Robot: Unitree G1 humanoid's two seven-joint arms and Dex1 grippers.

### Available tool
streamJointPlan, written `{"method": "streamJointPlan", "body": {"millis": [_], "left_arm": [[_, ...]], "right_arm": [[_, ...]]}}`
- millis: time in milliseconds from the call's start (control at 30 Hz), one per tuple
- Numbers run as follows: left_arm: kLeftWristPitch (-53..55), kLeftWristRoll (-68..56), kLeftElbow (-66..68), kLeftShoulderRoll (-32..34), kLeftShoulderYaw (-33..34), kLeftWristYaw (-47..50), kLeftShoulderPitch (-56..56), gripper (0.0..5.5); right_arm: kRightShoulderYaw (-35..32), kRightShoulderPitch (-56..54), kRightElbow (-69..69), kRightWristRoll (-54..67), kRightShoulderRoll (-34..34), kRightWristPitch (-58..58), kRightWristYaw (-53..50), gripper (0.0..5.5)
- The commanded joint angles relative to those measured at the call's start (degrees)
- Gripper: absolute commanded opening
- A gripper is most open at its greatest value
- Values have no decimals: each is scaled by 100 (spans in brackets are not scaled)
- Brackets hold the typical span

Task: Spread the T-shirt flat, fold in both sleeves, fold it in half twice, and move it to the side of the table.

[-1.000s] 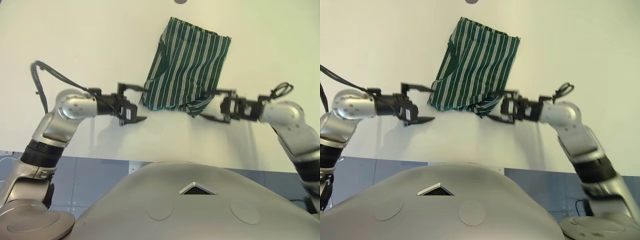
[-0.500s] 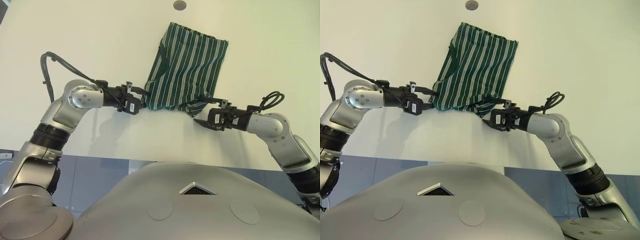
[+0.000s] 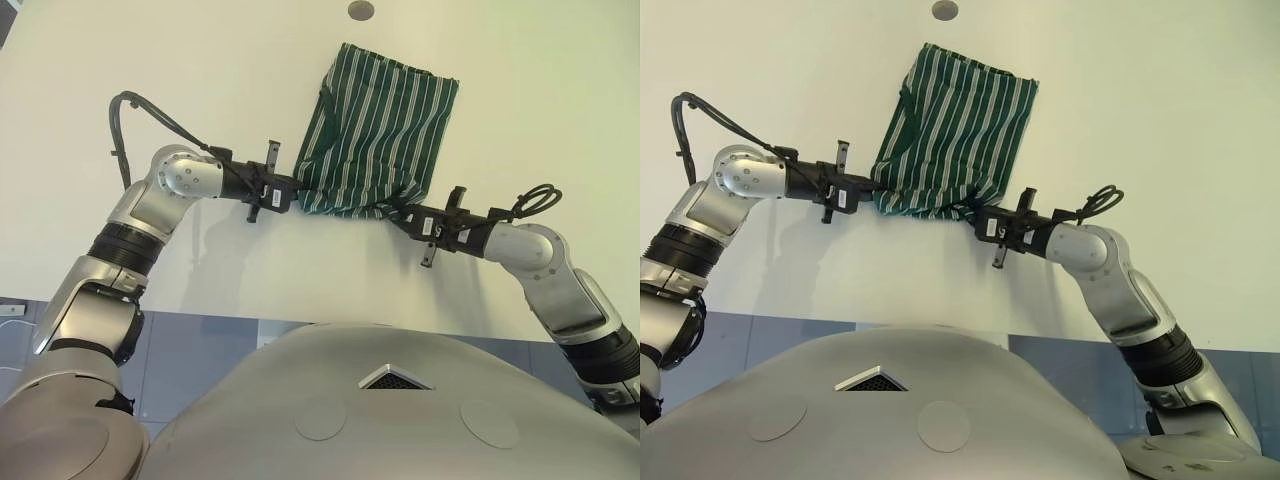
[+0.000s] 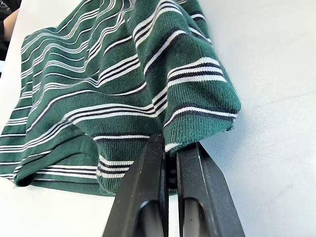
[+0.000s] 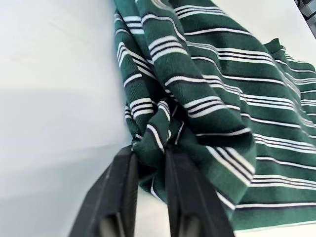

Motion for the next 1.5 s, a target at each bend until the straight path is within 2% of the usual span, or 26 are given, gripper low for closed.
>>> {"method": "streamJointPlan", "body": {"millis": [33,100,167,233,300,400,500,567,700,800,833,900,1000,1100,1167,1233,1267,1367,1400,1433,1467,1500], "left_arm": [[1679,-1015,-1084,389,129,-982,381,0],[2898,-1839,-2363,964,502,-1345,530,0],[4080,-2658,-3645,1453,914,-1469,594,0],[4816,-3143,-4414,1691,1129,-1443,620,0],[5330,-3146,-4749,1688,968,-1412,355,0],[5090,-2223,-3623,800,342,-1154,-739,0],[4586,-1707,-1253,-581,167,-731,-2042,0],[4191,-1502,202,-1254,154,-634,-2624,0],[3426,-1064,1900,-1902,51,-599,-2831,0],[2880,-599,2970,-2242,28,-182,-3023,0],[2756,-435,3336,-2355,72,154,-3140,37],[2767,-390,3926,-2605,372,755,-3386,74],[3049,-780,4494,-2818,1155,1319,-3635,129],[3313,-1224,4728,-2739,1982,1715,-3759,181],[3440,-1640,4690,-2492,2686,2100,-3798,216],[3489,-1901,4195,-2286,3147,2289,-3589,254],[3524,-2017,3704,-2238,3305,2328,-3355,276],[3943,-2451,1954,-2300,3673,2581,-2486,296],[4195,-2645,1252,-2381,3806,2783,-2092,296],[4404,-2762,605,-2460,3870,2991,-1683,296],[4583,-2819,150,-2521,3902,3168,-1368,296],[4701,-2800,-273,-2534,3907,3323,-1007,296]], "right_arm": [[-391,506,-362,852,-156,-142,404,12],[-771,715,-866,1783,-468,70,1005,9],[-1426,701,-1325,3025,-909,682,1633,8],[-2007,560,-1525,3942,-1267,1219,2011,8],[-2472,382,-1397,4446,-1491,1563,2174,8],[-2755,12,-915,4687,-1426,1877,1963,8],[-2288,-729,98,4183,-1133,1952,1611,8],[-2038,-1239,761,3888,-943,2022,1396,8],[-1586,-2058,1785,3224,-485,2036,909,8],[-1500,-2241,2087,2903,-168,2167,427,8],[-1474,-2259,2182,2723,-110,2194,215,46],[-1399,-2231,2231,2399,3,2060,-100,88],[-1425,-2470,2449,1864,325,1341,-700,148],[-1524,-2791,2823,1589,599,571,-966,208],[-1393,-3019,2771,1861,1037,277,-673,247],[-1020,-3205,3134,2016,1490,81,-122,253],[-783,-3271,3474,2052,1656,95,282,253],[-386,-3595,4895,2019,1908,412,1177,253],[-429,-3864,5877,1845,1978,419,1055,253],[-748,-4072,6834,1868,1997,371,742,253],[-1140,-4180,7531,2018,1957,312,449,253],[-1807,-4109,8130,2364,1777,42,-161,253]]}}
